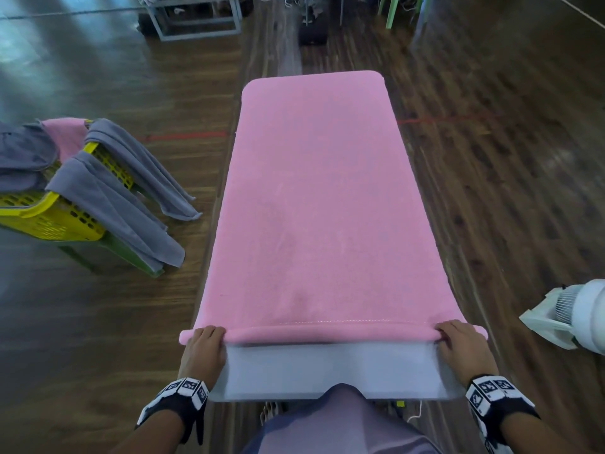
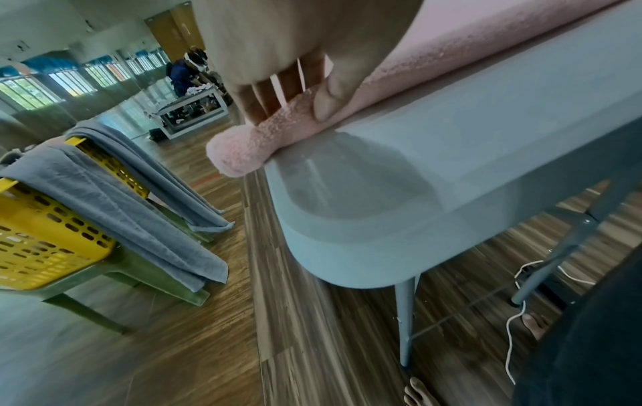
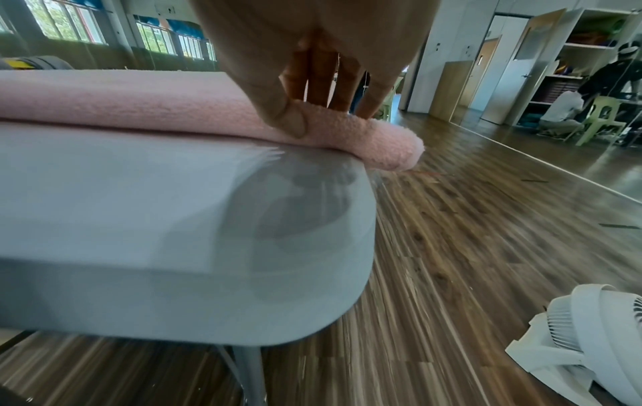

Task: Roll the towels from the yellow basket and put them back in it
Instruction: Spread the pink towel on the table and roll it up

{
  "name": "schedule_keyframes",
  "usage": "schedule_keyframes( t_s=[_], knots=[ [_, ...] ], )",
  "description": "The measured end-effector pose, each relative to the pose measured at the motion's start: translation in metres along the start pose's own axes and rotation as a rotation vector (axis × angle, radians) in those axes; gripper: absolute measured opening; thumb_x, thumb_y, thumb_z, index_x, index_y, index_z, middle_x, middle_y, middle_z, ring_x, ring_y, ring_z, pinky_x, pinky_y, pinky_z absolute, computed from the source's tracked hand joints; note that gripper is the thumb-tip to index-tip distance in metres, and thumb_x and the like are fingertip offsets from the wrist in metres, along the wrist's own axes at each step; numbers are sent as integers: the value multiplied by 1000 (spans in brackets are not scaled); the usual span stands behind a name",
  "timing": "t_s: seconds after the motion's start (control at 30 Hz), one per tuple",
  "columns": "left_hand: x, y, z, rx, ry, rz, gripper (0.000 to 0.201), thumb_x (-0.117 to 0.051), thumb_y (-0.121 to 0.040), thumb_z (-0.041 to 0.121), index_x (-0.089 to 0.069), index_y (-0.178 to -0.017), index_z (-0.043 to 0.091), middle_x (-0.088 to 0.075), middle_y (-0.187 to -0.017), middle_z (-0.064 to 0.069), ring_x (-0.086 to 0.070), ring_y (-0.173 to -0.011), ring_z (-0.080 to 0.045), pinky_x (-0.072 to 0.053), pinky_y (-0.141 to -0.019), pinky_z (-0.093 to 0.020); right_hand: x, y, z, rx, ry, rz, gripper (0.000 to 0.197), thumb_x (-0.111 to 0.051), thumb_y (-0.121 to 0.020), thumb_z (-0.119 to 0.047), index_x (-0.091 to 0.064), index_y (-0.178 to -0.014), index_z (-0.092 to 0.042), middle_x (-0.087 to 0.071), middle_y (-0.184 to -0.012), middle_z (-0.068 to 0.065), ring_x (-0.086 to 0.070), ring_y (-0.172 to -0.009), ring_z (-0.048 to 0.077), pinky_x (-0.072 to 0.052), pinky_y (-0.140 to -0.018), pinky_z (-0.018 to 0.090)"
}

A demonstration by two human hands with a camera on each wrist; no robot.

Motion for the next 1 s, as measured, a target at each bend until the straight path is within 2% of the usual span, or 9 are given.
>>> schedule_keyframes(
  t_s=[0.1, 0.2, 0.33, 0.47, 0.53, 0.63, 0.8, 0.9, 1.0],
  knots=[
    [1, -2, 6, 1, -87, -114, 23, -42, -80, 29, -62, -84, 20, -63, -79, 3, -59, -77, -25, -43, -70, -39, 3, -4, -4, -94, 128, -74, 13, -59, -79, -23, -69, -87, -29, -68, -87, -8, -60, -89, 20, -35, -88, 41],
    [5, -9, 8, 42, -127, -107, 12, -49, -88, 24, -54, -99, 21, -61, -92, 3, -57, -89, -23, -39, -83, -39, 6, -8, -5, -130, 167, -110, 12, -51, -87, -26, -61, -93, -33, -64, -94, -11, -55, -95, 15, -31, -92, 40],
    [11, -10, 12, 18, -144, 11, 30, -76, -62, 7, -55, -83, 15, -55, -77, -4, -52, -68, -27, -44, -62, -42, 12, -9, -6, -81, 107, 47, 15, -70, -70, -10, -60, -78, -19, -56, -79, 3, -56, -76, 29, -41, -72, 45],
    [4, -10, 18, -46, -136, -13, 44, -80, -46, -3, -55, -79, 12, -52, -73, -5, -49, -60, -26, -41, -51, -34, 1, -7, -11, 44, 71, -74, 27, -73, -55, -10, -60, -79, -14, -57, -76, 4, -57, -66, 32, -42, -56, 37],
    [-2, -11, 18, -26, -125, -16, 41, -78, -47, -4, -57, -80, 11, -55, -75, -6, -51, -63, -27, -43, -51, -36, -2, -10, -7, 41, 29, -106, 38, -76, -54, -3, -65, -90, -11, -64, -88, 7, -59, -75, 33, -49, -64, 42],
    [0, -15, 17, 0, -61, -28, 32, -76, -56, -4, -61, -79, 11, -59, -74, -5, -55, -67, -29, -45, -55, -37, 1, -15, -3, 37, -5, -51, 30, -63, -64, -12, -70, -94, -14, -69, -91, 4, -64, -80, 30, -50, -74, 44],
    [3, -19, 17, 11, -111, -99, 9, -55, -76, 20, -61, -81, 16, -63, -77, -1, -57, -75, -29, -41, -69, -40, 9, -20, -9, -56, 143, -75, 11, -60, -81, -27, -65, -87, -35, -65, -85, -14, -57, -91, 14, -27, -91, 39],
    [10, -22, 20, 45, -143, -123, 11, -50, -87, 21, -56, -95, 17, -61, -90, -2, -58, -85, -27, -36, -74, -38, 12, -25, -9, -70, 118, -43, 14, -55, -86, -22, -63, -93, -31, -64, -87, -11, -57, -91, 15, -29, -92, 40],
    [17, -26, 23, 45, -124, -44, 22, -68, -74, 9, -53, -90, 12, -55, -81, -7, -55, -70, -29, -38, -61, -39, 18, -25, -6, -77, 52, 130, 20, -68, -76, -5, -63, -90, -19, -62, -92, 2, -59, -87, 28, -38, -84, 45]
  ],
)
Point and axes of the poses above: each hand's wrist, its own y-axis away from the middle knuckle, its own x-axis out of the back of the hand, z = x × y, the point moved 5 cm from there along -y, towards the middle knuckle
